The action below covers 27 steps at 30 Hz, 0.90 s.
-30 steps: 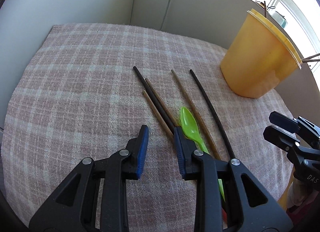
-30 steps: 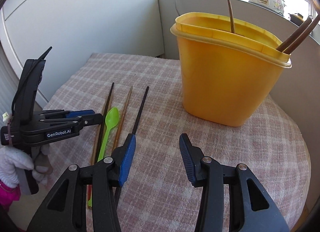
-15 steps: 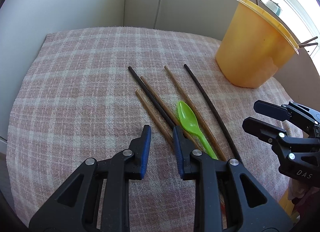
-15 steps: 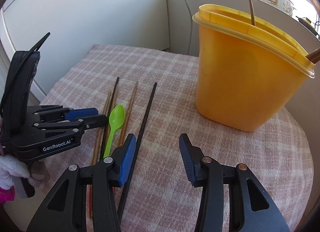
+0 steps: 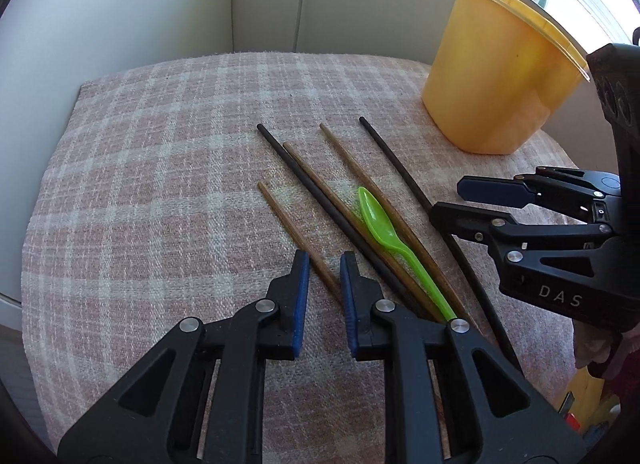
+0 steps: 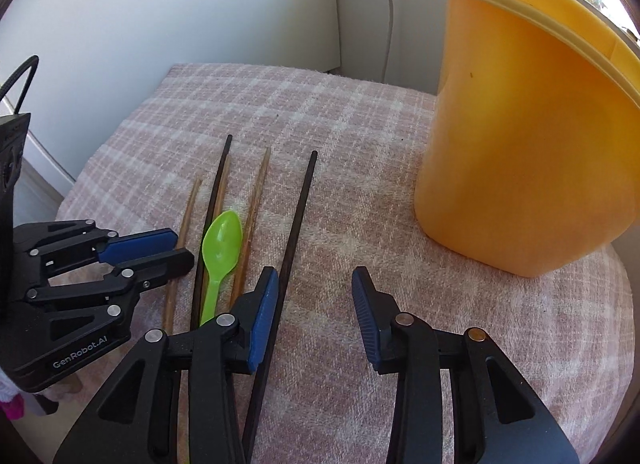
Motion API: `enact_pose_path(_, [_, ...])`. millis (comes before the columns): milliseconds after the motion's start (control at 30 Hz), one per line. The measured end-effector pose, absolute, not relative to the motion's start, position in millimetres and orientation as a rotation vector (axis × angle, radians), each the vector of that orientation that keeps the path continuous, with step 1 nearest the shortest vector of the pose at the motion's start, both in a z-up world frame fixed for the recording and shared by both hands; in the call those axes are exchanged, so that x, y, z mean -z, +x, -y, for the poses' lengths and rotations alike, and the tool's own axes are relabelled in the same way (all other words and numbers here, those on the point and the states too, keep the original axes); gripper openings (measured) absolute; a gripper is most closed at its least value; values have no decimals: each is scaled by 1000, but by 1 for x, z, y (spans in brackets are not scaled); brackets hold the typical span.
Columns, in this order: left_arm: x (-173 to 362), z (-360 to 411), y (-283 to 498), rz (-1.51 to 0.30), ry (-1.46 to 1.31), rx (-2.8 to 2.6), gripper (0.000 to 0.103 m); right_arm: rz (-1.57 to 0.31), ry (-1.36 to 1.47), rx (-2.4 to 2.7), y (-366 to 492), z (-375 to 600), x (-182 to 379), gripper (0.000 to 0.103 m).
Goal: Organize utensils
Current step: 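Close the right tool on a black chopstick while the left tool grasps a wooden chopstick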
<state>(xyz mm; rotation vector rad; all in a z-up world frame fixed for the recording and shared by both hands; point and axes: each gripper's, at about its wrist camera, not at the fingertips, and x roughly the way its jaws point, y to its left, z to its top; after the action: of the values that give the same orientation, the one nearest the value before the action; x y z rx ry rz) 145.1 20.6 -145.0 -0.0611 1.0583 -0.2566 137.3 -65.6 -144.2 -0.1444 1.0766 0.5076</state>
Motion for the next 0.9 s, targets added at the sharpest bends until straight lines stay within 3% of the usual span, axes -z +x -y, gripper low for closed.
enact_pose_path(200, [141, -33, 144, -1093, -49, 281, 12, -1113, -194, -511, 143, 52, 151, 31])
enact_pose_path(267, [141, -39, 149, -1133, -85, 289, 12, -1130, -205, -521, 146, 53, 150, 20])
enact_pose_path(333, [144, -48, 159, -1190, -156, 277, 18, -1157, -208, -535, 149, 52, 150, 15])
enact_pose_path(467, [146, -57, 177, -1283, -212, 288, 18, -1204, -217, -545, 155, 50, 150, 14])
enact_pose_path(567, [146, -62, 187, -1302, -204, 300, 12, -1222, -226, -547, 157, 47, 150, 11])
enact_pose_path(900, [142, -81, 169, -1222, -322, 326, 5, -1233, -126, -573, 155, 53, 144, 4])
